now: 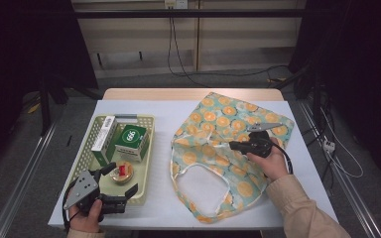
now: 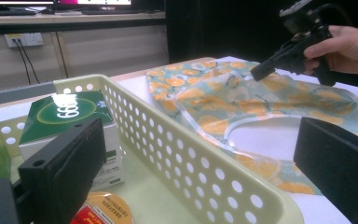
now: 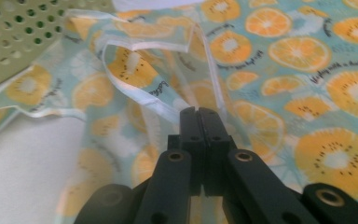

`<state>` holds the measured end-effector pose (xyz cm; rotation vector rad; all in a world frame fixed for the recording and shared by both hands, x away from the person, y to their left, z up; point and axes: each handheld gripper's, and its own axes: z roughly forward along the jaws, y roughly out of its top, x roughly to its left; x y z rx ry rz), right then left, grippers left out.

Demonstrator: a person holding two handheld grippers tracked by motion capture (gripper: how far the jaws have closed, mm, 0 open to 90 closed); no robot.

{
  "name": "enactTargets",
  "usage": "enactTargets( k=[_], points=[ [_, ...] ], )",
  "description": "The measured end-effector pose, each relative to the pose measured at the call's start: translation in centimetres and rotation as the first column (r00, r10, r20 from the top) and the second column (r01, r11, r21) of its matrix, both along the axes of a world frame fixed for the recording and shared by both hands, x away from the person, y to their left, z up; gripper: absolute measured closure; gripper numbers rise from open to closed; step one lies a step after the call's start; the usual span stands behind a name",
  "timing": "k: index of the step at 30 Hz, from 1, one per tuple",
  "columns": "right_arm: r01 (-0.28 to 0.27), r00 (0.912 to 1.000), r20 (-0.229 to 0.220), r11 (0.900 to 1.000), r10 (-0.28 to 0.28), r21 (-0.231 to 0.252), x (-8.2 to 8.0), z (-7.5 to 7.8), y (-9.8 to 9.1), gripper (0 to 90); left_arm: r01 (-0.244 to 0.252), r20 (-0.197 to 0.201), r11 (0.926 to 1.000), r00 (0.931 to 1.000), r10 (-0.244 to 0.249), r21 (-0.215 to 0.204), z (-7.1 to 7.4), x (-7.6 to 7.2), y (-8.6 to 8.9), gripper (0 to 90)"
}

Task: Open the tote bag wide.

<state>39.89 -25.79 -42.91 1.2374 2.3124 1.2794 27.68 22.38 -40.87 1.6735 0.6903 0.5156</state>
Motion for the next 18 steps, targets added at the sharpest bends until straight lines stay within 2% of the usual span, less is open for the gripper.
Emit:
enactTargets(
  k=[5,7,10,13,14,18],
  points=[
    [0.031,0.9994,-0.016,0.9990,-0.031,-0.033,0.8,-1.1,-0.2,89.5,0.001,0.000,1.0000,1.0000,-0.001,-0.001,0.0,0.0,0.0,2.2],
    [0.027,0.9995,-0.015,0.9978,-0.027,-0.060,1.0,-1.5,0.0,89.3,0.000,0.000,1.0000,1.0000,0.000,0.000,0.0,0.0,0.0,2.2],
    [0.007,0.9996,-0.027,0.9973,-0.009,-0.073,1.0,-1.9,0.6,88.7,0.002,0.001,1.0000,1.0000,-0.002,0.004,0.0,0.0,0.1,2.2],
    [-0.005,0.9997,-0.024,0.9961,0.003,-0.088,1.0,-2.1,1.0,88.3,0.002,0.001,1.0000,1.0000,-0.002,0.003,0.0,0.0,0.1,2.2],
    [-0.011,0.9997,-0.022,0.9939,0.009,-0.110,0.9,-2.2,1.2,87.8,0.002,0.000,1.0000,1.0000,-0.002,0.005,0.0,0.0,0.1,2.2],
    [-0.015,0.9999,-0.010,0.9917,0.014,-0.127,0.9,-2.4,1.4,85.2,0.002,0.000,1.0000,1.0000,-0.002,0.000,0.0,0.0,0.0,2.2]
  ],
)
